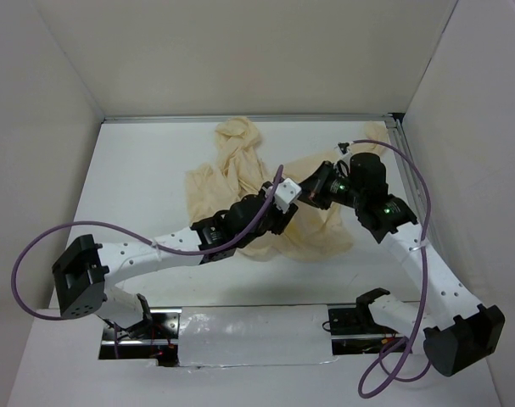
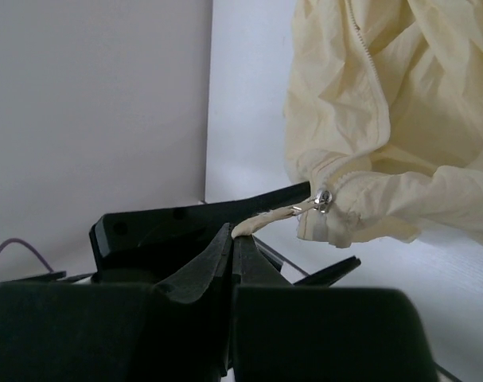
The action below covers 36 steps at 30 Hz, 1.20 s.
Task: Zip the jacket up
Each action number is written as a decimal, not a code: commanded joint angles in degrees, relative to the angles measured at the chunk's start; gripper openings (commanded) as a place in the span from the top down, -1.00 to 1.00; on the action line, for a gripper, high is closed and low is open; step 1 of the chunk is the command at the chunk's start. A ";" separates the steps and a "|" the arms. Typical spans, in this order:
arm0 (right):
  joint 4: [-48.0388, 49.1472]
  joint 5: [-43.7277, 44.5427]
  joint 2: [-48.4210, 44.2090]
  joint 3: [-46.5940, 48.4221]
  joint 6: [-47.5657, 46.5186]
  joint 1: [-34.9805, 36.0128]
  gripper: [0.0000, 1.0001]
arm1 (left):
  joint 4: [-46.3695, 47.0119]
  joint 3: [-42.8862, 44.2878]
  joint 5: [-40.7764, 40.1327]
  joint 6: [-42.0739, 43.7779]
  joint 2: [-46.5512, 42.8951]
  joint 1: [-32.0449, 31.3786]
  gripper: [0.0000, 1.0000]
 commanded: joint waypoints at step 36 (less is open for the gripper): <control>10.01 7.76 18.60 4.67 -1.79 -4.29 1.00 | 9.33 -8.99 10.80 9.01 -24.42 -5.85 1.00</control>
